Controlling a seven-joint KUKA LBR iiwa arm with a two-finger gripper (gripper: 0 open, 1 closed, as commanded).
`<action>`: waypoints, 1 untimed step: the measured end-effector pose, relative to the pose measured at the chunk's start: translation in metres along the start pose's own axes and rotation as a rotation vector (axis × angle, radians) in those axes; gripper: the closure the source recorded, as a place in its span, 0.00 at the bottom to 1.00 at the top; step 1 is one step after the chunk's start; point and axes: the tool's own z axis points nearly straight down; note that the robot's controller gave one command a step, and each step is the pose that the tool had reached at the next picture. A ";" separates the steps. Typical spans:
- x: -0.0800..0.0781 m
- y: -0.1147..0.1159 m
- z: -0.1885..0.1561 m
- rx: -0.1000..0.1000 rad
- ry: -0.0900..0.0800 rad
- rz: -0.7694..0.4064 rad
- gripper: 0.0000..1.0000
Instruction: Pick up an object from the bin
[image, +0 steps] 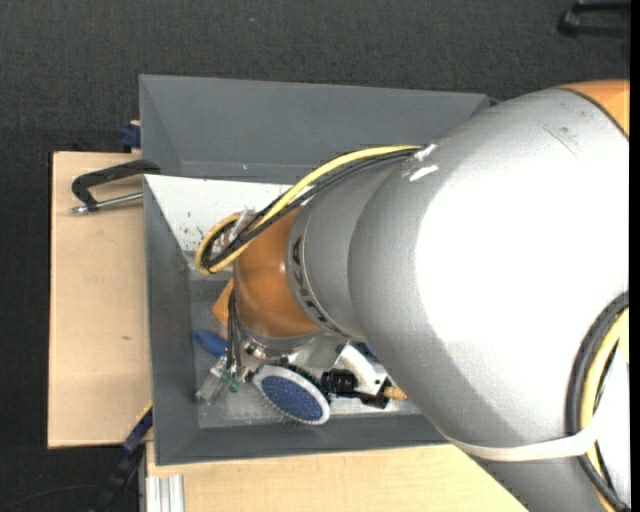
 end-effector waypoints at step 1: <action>0.000 0.001 0.000 -0.002 -0.001 -0.001 0.00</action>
Offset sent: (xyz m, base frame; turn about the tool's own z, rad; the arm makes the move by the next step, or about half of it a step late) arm 0.0000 0.0000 0.0000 0.0000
